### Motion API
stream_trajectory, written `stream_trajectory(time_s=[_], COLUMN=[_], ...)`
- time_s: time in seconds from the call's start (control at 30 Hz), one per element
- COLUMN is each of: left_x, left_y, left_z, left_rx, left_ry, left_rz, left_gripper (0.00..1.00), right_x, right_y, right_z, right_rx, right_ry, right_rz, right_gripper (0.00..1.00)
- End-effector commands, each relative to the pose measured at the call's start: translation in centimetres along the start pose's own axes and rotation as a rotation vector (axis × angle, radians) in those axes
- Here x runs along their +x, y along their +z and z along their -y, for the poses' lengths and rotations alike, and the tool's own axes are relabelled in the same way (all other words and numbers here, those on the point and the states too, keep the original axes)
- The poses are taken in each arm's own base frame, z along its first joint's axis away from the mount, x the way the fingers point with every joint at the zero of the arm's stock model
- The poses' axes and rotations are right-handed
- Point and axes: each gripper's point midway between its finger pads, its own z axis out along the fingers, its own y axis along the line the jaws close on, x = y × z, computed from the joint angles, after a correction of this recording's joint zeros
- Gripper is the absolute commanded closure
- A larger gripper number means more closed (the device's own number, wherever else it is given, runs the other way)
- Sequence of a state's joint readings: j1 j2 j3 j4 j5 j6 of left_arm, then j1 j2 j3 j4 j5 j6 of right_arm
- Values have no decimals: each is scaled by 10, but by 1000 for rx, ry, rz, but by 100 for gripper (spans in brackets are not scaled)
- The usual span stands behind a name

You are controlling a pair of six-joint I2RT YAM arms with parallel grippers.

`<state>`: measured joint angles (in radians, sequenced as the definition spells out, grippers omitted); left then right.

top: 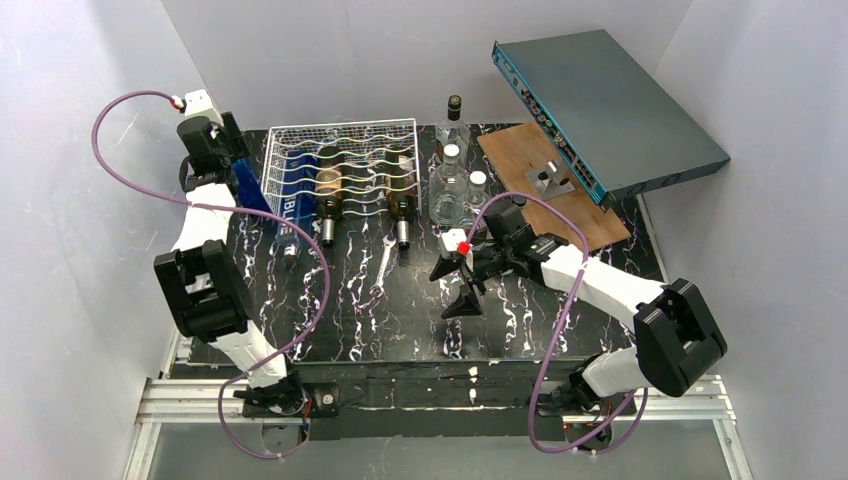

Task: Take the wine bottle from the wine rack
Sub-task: Place the wine bottle at the center of the board, then pick up the wine bottle from the wine rack.

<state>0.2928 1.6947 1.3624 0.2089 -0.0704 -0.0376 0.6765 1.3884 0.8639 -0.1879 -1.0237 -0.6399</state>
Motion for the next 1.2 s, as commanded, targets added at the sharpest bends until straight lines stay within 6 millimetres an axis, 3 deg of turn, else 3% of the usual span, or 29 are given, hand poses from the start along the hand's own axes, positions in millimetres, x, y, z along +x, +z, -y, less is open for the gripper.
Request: stream_trajectory(time_s=[0.0,0.07,0.27,0.6,0.9,1.1,1.17], left_x=[-104,-101,-90,-87,-90,-95,-98], left_y=[-13,-12,-11,-16,-23,-32,-39], left_z=[10,12,10,7,3,-2,-9], left_rx=[61,70,64,50,29,3,-33], left_ry=[-6,5,19,21,45,37,24], left_rz=[295,288,267,257,249,244,242], left_gripper=[100,97,60,45,17,2,2], right_x=[-13,-12,-11,-10,-10,-11,-10], right_y=[0,0,0,0,0,-1,-1], right_z=[5,5,5,4,4,4,4], right_rx=[-8,-11,-11,-9,-6,-4,-4], right_ry=[-51,-53,-56,-61,-68,-72,-72], right_rz=[10,7,2,2,2,3,2], right_gripper=[2,2,2,2,2,2,2])
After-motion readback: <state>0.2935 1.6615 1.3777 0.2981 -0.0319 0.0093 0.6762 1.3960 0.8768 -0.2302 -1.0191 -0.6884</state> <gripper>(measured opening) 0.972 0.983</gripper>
